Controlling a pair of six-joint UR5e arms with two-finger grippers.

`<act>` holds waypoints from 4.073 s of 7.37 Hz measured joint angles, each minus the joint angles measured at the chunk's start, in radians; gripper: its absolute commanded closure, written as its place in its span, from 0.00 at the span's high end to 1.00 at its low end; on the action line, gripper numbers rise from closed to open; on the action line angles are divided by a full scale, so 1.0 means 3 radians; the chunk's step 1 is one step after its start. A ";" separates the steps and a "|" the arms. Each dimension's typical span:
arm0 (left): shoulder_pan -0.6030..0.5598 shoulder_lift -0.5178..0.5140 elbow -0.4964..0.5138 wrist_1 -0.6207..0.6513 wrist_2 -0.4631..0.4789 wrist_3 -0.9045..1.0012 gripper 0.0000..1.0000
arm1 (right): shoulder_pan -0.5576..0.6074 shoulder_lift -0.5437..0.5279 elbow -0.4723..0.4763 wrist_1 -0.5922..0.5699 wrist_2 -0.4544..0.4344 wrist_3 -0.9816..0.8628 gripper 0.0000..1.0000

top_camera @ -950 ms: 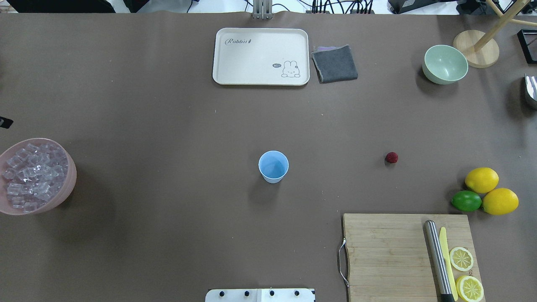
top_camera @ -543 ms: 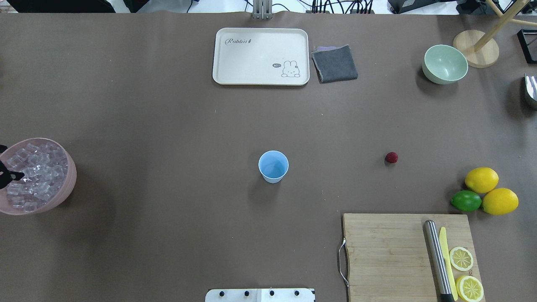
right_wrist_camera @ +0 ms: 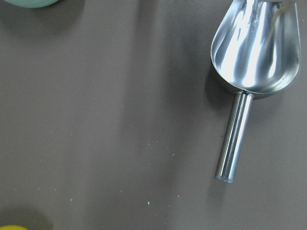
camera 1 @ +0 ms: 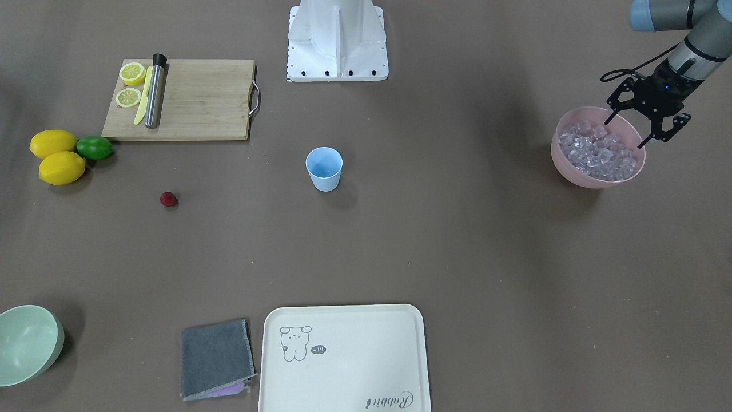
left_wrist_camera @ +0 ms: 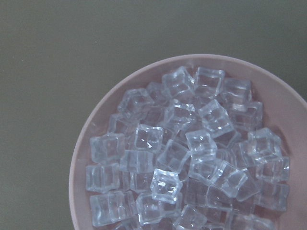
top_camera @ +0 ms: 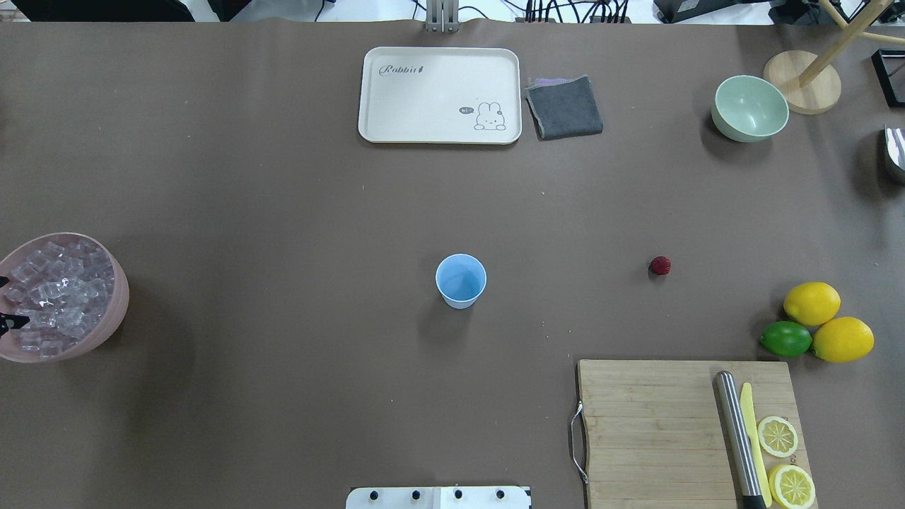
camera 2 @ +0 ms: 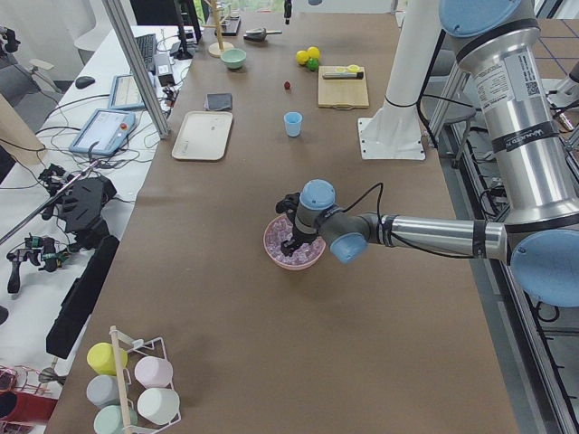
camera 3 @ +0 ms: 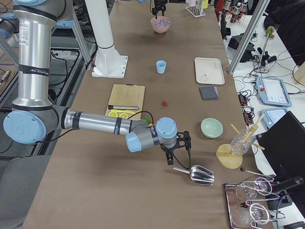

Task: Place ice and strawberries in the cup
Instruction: 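Lower the left gripper into the pink bowl and grasp an ice cube, then carry the ice cube with the left gripper over the light-blue cup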

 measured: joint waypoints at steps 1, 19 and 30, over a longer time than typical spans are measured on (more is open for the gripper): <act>0.0025 -0.0009 0.0029 -0.0003 0.0051 0.0071 0.69 | 0.0000 -0.0038 0.0000 0.0060 0.0001 0.0006 1.00; 0.0115 -0.0076 0.0180 -0.0002 0.0059 0.0165 0.56 | 0.0005 -0.0066 0.0017 0.0096 0.0075 0.0020 1.00; -0.0120 -0.0340 -0.0154 0.0342 -0.0574 -0.0566 0.00 | 0.0004 -0.0080 0.0054 0.0097 0.0165 0.0056 1.00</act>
